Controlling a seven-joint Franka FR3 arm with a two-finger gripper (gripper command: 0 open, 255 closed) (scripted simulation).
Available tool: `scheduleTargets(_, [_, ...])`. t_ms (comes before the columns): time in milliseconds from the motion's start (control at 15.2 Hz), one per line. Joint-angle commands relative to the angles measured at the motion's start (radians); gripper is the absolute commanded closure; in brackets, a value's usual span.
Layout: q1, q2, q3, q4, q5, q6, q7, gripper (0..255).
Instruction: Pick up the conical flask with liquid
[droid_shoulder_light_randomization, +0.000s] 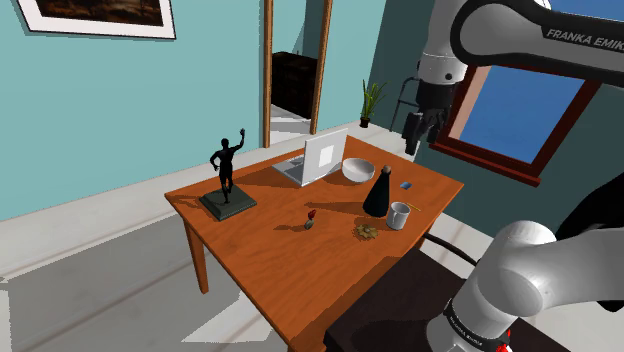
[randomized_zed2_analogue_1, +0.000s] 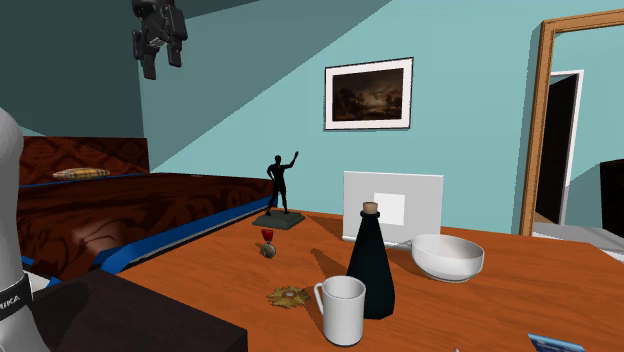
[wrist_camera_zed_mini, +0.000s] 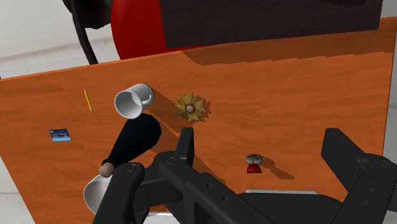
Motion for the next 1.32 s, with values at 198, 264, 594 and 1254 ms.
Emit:
scheduleTargets(198, [-0.016,0.050,-0.062,-0.017,-0.026,0.070,-0.046,0])
scheduleTargets(264, [-0.021,0.069,-0.082,-0.020,-0.033,0.093,-0.061,0])
scheduleTargets(594, [-0.044,0.182,-0.182,-0.016,-0.060,0.207,-0.139,0])
scheduleTargets(1254, [-0.070,0.487,-0.370,0.085,-0.031,0.407,-0.315,0])
